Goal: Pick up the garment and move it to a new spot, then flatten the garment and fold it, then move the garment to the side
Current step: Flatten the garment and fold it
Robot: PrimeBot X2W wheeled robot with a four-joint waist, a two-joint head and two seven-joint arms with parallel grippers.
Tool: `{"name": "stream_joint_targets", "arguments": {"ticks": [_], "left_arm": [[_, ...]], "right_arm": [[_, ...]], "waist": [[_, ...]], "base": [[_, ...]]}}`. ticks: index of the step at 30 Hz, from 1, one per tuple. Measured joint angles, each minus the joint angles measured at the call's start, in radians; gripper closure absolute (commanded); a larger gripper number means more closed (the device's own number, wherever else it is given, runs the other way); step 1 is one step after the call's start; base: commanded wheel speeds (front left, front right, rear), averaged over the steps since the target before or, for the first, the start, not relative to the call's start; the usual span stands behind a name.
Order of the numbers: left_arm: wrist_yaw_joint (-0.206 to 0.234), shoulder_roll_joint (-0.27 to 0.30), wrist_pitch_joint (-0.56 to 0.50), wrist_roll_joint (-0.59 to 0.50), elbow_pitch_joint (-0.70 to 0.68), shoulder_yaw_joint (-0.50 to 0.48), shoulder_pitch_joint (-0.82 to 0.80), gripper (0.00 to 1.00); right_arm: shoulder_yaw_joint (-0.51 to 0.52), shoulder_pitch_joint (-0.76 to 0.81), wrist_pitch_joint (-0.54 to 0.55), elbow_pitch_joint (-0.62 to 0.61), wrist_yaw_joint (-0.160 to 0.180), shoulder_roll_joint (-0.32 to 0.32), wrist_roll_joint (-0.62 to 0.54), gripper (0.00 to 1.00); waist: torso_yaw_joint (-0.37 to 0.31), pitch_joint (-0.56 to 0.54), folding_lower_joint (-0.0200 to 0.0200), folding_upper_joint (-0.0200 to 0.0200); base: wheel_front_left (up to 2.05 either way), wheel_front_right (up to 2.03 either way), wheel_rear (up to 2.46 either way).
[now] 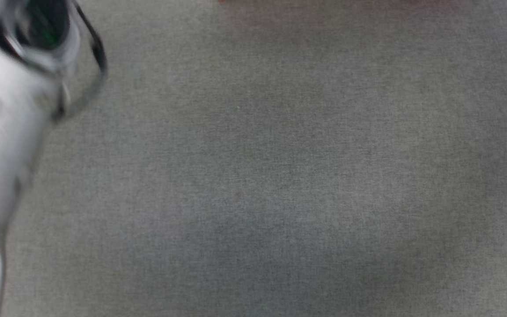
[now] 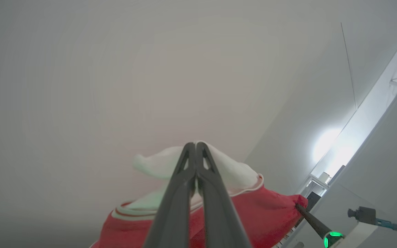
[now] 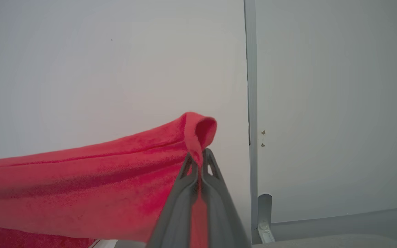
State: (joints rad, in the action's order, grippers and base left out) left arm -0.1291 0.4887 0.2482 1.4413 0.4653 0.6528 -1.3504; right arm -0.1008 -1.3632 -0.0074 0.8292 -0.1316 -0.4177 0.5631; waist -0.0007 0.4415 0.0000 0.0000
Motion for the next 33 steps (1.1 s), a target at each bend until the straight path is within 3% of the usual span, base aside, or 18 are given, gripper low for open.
{"name": "stream_joint_targets", "arguments": {"ticks": [6, 12, 16, 22, 33], "left_arm": [[0.000, 0.042, 0.012, 0.036, -0.195, -0.007, 0.316, 1.00], [0.000, 0.026, 0.012, -0.016, -0.343, -0.146, 0.643, 1.00], [0.000, 0.020, 0.012, -0.076, -0.428, -0.189, 0.837, 1.00], [0.000, 0.042, 0.013, -0.156, -0.551, -0.177, 1.059, 1.00], [0.000, 0.102, 0.016, -0.248, -0.721, -0.112, 1.277, 1.00]], "right_arm": [[-0.106, 0.254, 0.030, -0.140, 0.000, -0.097, 0.121, 1.00], [-0.137, 0.528, 0.064, -0.313, 0.000, -0.174, 0.225, 1.00], [-0.113, 0.688, 0.084, -0.417, 0.000, -0.203, 0.258, 1.00], [-0.060, 0.884, 0.124, -0.541, 0.000, -0.228, 0.255, 1.00], [0.103, 1.206, 0.201, -0.772, 0.000, -0.224, 0.174, 1.00]], "waist": [[0.011, -0.022, 0.0000, 0.0000], [0.014, -0.065, 0.0000, 0.0000], [0.016, -0.101, 0.0000, 0.0000], [0.014, -0.156, 0.0000, 0.0000], [0.020, -0.206, 0.0000, 0.0000]], "base": [[0.00, 0.00, 0.00], [0.00, 0.00, 0.00], [0.00, 0.00, 0.00], [0.00, 0.00, 0.00], [0.00, 0.00, 0.00]]}}
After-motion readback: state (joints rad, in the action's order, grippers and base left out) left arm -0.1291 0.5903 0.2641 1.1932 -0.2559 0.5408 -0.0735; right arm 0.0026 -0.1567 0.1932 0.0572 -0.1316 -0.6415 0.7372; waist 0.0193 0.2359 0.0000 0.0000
